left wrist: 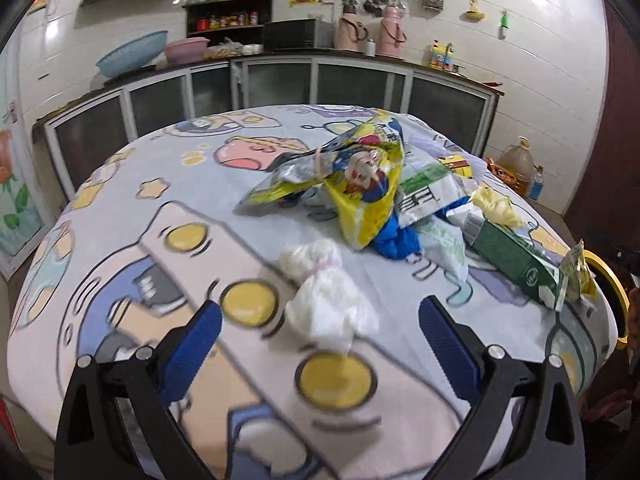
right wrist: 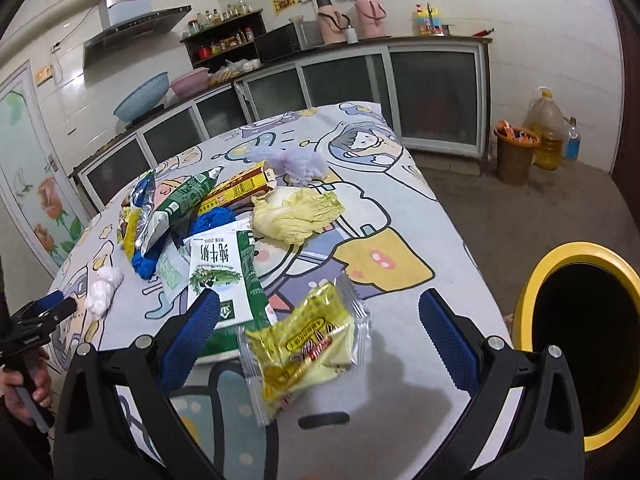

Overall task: Collect trash
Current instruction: 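Grasp the white tissue bundle with the left tool while the right tool grasps the yellow snack wrapper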

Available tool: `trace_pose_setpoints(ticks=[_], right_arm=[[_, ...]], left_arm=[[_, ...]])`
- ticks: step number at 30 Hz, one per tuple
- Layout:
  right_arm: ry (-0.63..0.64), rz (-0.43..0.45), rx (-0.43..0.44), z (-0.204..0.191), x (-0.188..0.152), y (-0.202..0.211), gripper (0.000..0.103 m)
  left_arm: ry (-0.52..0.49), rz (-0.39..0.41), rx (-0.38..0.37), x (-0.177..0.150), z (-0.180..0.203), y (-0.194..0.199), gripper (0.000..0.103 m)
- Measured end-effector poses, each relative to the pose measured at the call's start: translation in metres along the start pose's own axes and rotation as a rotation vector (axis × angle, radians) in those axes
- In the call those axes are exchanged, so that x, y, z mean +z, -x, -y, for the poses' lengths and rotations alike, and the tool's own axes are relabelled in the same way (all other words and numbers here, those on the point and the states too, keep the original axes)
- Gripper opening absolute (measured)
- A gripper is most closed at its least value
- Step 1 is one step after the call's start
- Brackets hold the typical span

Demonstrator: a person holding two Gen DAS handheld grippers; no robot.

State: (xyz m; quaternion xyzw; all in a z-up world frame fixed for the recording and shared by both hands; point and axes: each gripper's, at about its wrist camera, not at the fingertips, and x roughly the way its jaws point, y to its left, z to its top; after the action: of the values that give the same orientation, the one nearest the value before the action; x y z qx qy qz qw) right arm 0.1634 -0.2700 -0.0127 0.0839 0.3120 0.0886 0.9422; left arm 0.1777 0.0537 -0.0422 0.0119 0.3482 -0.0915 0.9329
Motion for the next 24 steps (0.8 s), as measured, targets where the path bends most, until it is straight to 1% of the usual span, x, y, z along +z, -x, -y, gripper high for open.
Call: trace_pose_setpoints(ticks=[3, 6, 11, 15, 16, 17, 19, 20, 21, 22, 23, 24], right_arm=[[-0.029, -0.017, -0.01, 0.004, 0.005, -0.008, 0.096], [-0.037, -0.036, -0.026, 0.006, 0.009, -0.015, 0.096], [-0.066, -0.106, 0.005, 0.008, 0.008, -0.029, 0.096], [-0.059, -0.142, 0.01, 0.005, 0.001, -0.034, 0.094], [-0.055, -0.153, 0.007, 0.004, 0.0, -0.036, 0.09], [-0.056, -0.165, 0.006, 0.005, -0.002, -0.038, 0.086], [-0.069, -0.21, 0.017, 0.007, -0.004, -0.045, 0.066], [-0.078, -0.23, 0.026, 0.008, -0.005, -0.048, 0.063], [-0.085, -0.246, 0.034, 0.009, -0.006, -0.051, 0.053], [-0.083, -0.252, 0.035, 0.009, -0.006, -0.052, 0.035], [-0.087, -0.257, 0.043, 0.009, -0.006, -0.052, 0.031], [-0.094, -0.258, 0.052, 0.01, -0.006, -0.051, 0.021]], left_arm=[[0.012, -0.028, 0.006, 0.011, 0.001, -0.019, 0.095], [0.035, -0.075, -0.025, 0.018, 0.003, -0.042, 0.095], [0.042, -0.138, -0.031, 0.017, 0.007, -0.067, 0.095], [0.054, -0.171, -0.062, 0.013, 0.006, -0.077, 0.095], [0.052, -0.183, -0.066, 0.013, 0.007, -0.08, 0.095], [0.053, -0.19, -0.062, 0.013, 0.007, -0.082, 0.092], [0.062, -0.204, -0.037, 0.013, 0.005, -0.086, 0.084], [0.069, -0.205, -0.028, 0.013, 0.002, -0.087, 0.073], [0.075, -0.204, -0.012, 0.014, 0.001, -0.087, 0.054], [0.078, -0.204, 0.01, 0.015, -0.002, -0.087, 0.044], [0.087, -0.206, 0.001, 0.016, -0.004, -0.085, 0.032], [0.1, -0.206, -0.015, 0.018, -0.006, -0.084, 0.031]])
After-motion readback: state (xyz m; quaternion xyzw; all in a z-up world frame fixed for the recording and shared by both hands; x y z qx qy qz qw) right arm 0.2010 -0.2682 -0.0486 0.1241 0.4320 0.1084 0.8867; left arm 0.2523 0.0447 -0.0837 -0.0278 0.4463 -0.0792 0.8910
